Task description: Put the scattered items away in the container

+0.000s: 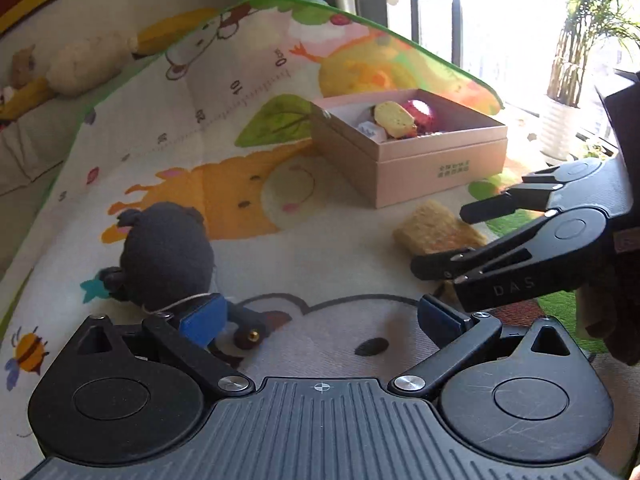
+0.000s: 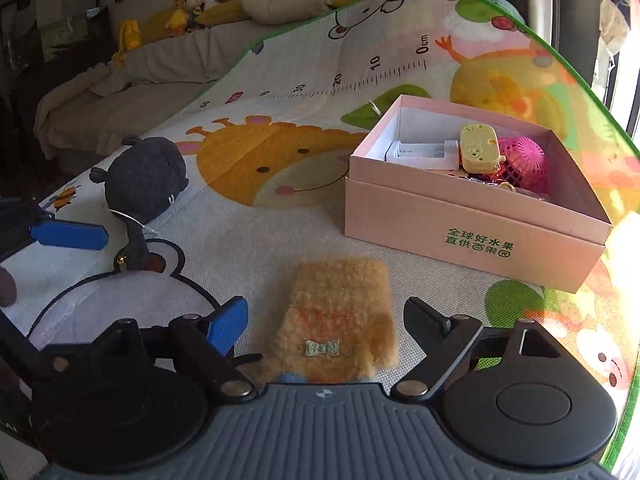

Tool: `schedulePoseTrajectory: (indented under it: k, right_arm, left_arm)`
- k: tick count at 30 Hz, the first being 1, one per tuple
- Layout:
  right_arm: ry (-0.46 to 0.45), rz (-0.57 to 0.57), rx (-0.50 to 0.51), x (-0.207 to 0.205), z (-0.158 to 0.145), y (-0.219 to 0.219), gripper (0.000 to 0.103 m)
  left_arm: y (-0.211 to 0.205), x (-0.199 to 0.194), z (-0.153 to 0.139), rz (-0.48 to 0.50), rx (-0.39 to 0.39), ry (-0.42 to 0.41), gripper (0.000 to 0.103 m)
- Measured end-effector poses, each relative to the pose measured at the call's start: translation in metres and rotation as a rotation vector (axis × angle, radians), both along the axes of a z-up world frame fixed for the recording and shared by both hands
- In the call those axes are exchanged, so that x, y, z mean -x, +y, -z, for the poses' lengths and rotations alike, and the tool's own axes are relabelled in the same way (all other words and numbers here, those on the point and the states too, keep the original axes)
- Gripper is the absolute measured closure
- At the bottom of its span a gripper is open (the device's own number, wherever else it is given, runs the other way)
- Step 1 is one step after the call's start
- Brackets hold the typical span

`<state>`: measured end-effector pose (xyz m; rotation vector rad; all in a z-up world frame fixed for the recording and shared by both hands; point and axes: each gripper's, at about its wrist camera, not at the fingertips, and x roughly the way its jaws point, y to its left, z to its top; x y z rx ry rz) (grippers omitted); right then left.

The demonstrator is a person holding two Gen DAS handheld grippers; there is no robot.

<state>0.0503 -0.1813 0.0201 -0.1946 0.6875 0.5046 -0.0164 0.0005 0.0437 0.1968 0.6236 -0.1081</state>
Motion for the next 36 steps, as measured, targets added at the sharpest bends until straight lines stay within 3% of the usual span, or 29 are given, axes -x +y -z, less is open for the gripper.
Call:
schedulePoseTrajectory:
  k: [1, 9, 13, 16, 18, 23, 25, 28, 32, 34, 36]
  right_arm:
    - [-0.006, -0.009, 0.020, 0.003, 0.001, 0.003, 0.049]
    - [0.025, 0.060, -0.029, 0.020, -0.001, -0.032, 0.050]
    - [0.052, 0.113, -0.076, 0.028, 0.002, -0.055, 0.037]
    - [0.042, 0.129, -0.111, 0.032, 0.009, -0.063, 0.033]
    - [0.034, 0.128, -0.106, 0.034, 0.009, -0.060, 0.028]
    - [0.045, 0.115, -0.132, 0.032, 0.010, -0.060, 0.021]
    - [0.046, 0.118, -0.143, 0.032, 0.010, -0.062, 0.020]
    - [0.050, 0.139, -0.167, 0.032, 0.009, -0.067, 0.019]
    - [0.057, 0.163, -0.192, 0.031, 0.009, -0.073, 0.019]
    - [0.059, 0.174, -0.194, 0.031, 0.009, -0.075, 0.019]
    - [0.060, 0.184, -0.193, 0.031, 0.008, -0.077, 0.019]
  left_arm:
    - [0.005, -0.004, -0.002, -0.040, -0.030, -0.026, 0.000]
    - [0.038, -0.052, 0.008, -0.204, -0.089, -0.020, 0.000]
    - [0.047, -0.076, 0.019, -0.220, -0.103, 0.024, 0.000]
    - [0.053, -0.086, 0.023, -0.237, -0.089, 0.034, 0.002]
    - [0.056, -0.087, 0.022, -0.238, -0.060, 0.051, 0.025]
    - [0.038, -0.082, 0.019, -0.183, -0.121, 0.042, 0.029]
    - [0.031, -0.080, 0.014, -0.147, -0.072, 0.060, 0.030]
    - [0.017, -0.071, -0.002, -0.045, 0.118, 0.110, 0.030]
    - [0.004, -0.066, -0.009, 0.089, 0.496, 0.248, 0.030]
    - [-0.003, -0.066, -0.001, 0.115, 0.574, 0.295, 0.030]
    - [-0.010, -0.064, 0.010, 0.121, 0.566, 0.323, 0.029]
